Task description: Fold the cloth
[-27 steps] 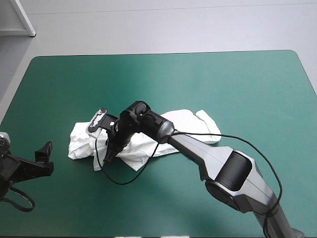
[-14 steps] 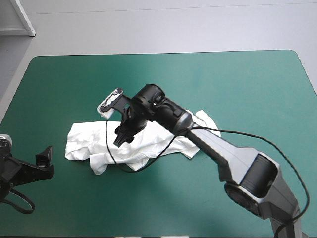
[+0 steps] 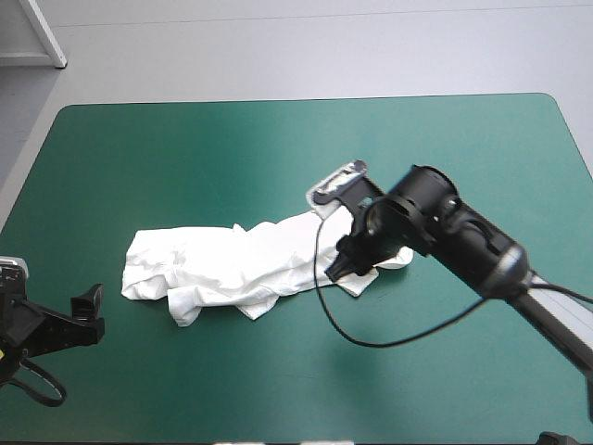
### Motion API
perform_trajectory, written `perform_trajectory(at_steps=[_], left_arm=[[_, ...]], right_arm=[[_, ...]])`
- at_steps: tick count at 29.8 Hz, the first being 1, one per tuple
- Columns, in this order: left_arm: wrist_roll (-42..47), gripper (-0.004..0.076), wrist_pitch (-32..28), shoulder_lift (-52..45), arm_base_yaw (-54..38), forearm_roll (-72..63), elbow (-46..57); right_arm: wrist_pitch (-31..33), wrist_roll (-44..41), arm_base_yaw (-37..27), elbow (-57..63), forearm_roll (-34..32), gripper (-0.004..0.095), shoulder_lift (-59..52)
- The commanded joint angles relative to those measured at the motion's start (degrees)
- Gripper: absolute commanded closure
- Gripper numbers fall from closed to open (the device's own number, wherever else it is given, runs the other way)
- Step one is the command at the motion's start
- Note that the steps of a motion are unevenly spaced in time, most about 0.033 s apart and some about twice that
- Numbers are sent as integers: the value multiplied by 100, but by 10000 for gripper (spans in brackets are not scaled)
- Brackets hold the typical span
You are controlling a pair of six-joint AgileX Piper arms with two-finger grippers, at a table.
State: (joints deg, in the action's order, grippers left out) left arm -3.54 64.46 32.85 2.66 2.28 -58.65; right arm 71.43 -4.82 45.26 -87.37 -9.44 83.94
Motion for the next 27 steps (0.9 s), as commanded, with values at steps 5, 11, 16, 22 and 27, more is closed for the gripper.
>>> perform_trajectory(at_steps=[5,11,16,22,27], left_arm=[[205,51,-356,240,32,19,-31],[405,51,-675,1105,32,257,403],[419,51,-1031,2133,21,291,527],[1402,52,-1180,3116,21,1574,527],[1451,52,-1648,3700,21,1246,527]], right_arm=[[2,-679,-83,1061,-985,383,-1542],[2,-879,-83,1438,-945,383,-2169],[2,-908,-83,1724,-1088,383,-2376],[-181,-974,-83,2045,-1109,383,-2380],[-599,-1105,-83,2305,-1112,383,-2380]])
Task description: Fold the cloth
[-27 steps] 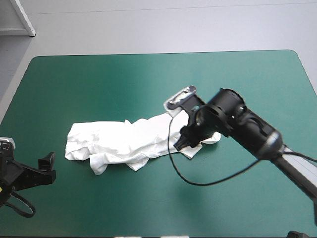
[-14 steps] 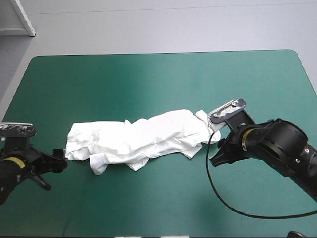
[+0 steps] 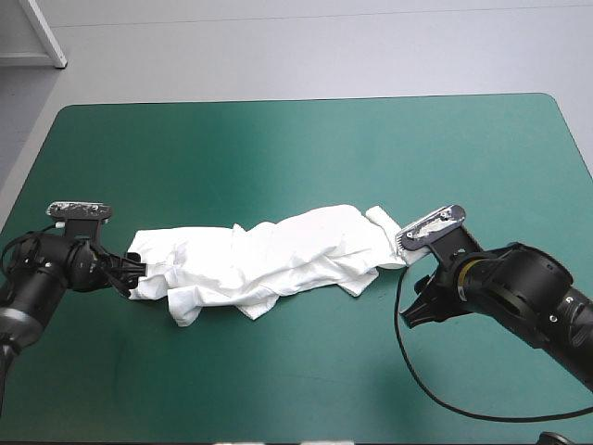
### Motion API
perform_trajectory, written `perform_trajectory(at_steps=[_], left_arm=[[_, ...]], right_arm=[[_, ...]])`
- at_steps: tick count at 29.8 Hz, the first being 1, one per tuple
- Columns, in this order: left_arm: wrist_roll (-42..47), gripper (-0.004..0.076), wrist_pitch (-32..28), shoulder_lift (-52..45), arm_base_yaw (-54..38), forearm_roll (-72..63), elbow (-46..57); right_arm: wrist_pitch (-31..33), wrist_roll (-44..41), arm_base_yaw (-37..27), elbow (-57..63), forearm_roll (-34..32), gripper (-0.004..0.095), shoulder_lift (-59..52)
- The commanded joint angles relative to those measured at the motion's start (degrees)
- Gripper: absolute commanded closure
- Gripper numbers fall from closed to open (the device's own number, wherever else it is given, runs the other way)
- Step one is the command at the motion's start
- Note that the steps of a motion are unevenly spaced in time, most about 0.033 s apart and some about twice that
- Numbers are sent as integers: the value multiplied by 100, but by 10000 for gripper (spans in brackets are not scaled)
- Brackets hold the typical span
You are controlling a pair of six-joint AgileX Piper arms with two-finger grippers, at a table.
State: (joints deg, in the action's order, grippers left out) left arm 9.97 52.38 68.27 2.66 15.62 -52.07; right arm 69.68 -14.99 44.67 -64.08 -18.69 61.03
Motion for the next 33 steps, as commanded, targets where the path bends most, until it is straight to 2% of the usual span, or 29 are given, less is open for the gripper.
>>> perform_trajectory(at_steps=[1,5,8,13,17,21,23,27,33], left_arm=[[83,52,-492,262,21,-178,-131],[57,54,-653,824,21,-305,-131],[57,108,-814,1228,21,-340,-131],[57,260,-920,1727,21,-395,-131],[17,348,-940,1969,21,-595,-84],[16,463,-1227,2113,21,-632,257],[16,526,-1346,2136,21,-632,476],[58,724,-1673,2136,21,-632,928],[99,729,-1989,2136,21,-713,1186]], right_arm=[[-508,-111,-24,5,-188,383,-79],[-736,-126,-24,16,-199,383,-79],[-782,-126,-102,16,-211,383,-54],[-900,279,-862,16,124,383,106],[-1173,1056,-1756,16,914,383,384],[-1523,1900,-2496,16,1836,383,891],[-1697,1974,-2677,16,2020,383,1185],[-1911,1974,-2700,16,2070,383,1913],[-2463,1950,-2689,16,2188,383,2823]])
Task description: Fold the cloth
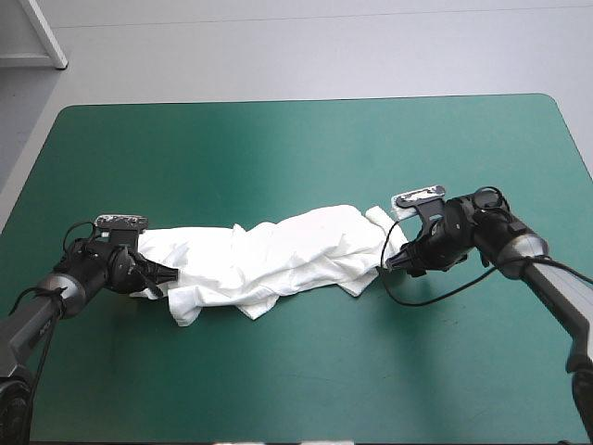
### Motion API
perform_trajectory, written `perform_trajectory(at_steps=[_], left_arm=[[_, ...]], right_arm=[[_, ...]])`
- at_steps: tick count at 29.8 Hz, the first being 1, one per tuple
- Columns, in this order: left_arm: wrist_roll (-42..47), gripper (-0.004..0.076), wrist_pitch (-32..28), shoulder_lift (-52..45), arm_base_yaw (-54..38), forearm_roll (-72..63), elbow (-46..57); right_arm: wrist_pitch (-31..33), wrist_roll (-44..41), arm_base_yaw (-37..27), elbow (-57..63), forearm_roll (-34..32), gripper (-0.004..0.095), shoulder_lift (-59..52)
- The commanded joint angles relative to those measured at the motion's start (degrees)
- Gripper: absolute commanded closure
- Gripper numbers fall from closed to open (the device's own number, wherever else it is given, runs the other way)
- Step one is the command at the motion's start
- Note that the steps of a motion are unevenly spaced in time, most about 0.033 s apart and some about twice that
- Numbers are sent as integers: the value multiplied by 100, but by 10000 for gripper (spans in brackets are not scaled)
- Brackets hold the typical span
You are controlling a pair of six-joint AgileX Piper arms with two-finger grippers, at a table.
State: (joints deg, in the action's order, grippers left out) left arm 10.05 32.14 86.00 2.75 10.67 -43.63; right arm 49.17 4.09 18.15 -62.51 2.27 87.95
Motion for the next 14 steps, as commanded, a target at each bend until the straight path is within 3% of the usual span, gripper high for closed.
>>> perform_trajectory(at_steps=[1,11,14], left_arm=[[91,729,13,364,11,-238,342],[91,729,-1,354,11,-411,342],[91,729,-25,354,11,-452,342]], right_arm=[[-472,41,-37,-141,169,384,252],[-1234,602,-37,-141,749,385,821],[-1463,602,-37,-141,770,489,891]])
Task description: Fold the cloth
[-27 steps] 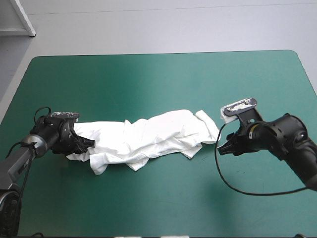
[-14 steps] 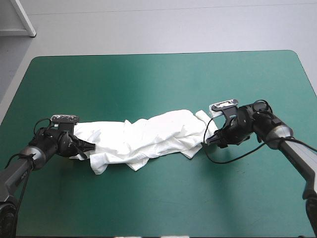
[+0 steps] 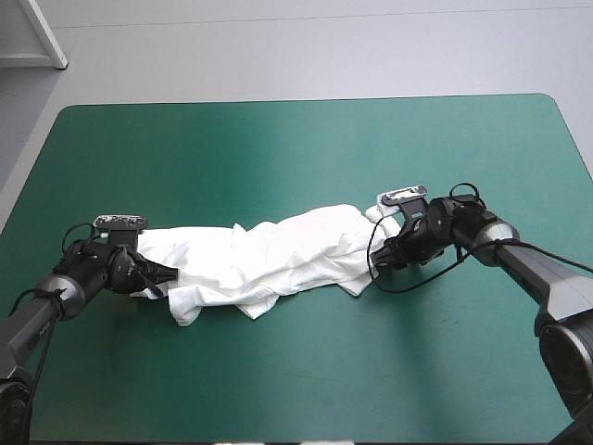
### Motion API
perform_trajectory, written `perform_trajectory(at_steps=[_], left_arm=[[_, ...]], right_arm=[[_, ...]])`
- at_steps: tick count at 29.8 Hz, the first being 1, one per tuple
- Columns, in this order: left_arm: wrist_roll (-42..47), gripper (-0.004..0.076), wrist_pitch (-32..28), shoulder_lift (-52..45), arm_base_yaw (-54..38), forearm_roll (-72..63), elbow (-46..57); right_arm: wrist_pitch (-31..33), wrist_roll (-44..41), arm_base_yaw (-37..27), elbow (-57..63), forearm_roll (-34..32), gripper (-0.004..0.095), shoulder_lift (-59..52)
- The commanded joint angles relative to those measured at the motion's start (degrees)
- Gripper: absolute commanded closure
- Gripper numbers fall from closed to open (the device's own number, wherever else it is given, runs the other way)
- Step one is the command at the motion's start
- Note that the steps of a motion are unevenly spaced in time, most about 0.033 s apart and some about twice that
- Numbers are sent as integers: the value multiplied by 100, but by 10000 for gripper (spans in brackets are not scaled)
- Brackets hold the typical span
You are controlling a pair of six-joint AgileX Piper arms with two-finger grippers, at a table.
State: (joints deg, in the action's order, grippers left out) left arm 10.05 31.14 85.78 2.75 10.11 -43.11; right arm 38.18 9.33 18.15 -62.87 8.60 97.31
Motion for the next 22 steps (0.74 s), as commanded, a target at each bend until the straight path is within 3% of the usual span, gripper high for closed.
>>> perform_trajectory(at_steps=[1,5,13,17,22], left_arm=[[91,729,52,376,11,-396,290],[91,729,31,341,11,-355,252],[77,729,909,-631,11,-289,-419],[-202,731,1855,-1360,11,-256,-1320],[-429,732,2586,-2092,11,-291,-2750]], right_arm=[[-418,79,-37,-104,143,565,-45],[-582,79,-37,-118,109,923,-73],[61,-154,-37,-673,-398,925,-875],[489,-568,-37,-1200,-896,925,-1413],[1007,-568,-37,-2036,-1103,925,-2088]])
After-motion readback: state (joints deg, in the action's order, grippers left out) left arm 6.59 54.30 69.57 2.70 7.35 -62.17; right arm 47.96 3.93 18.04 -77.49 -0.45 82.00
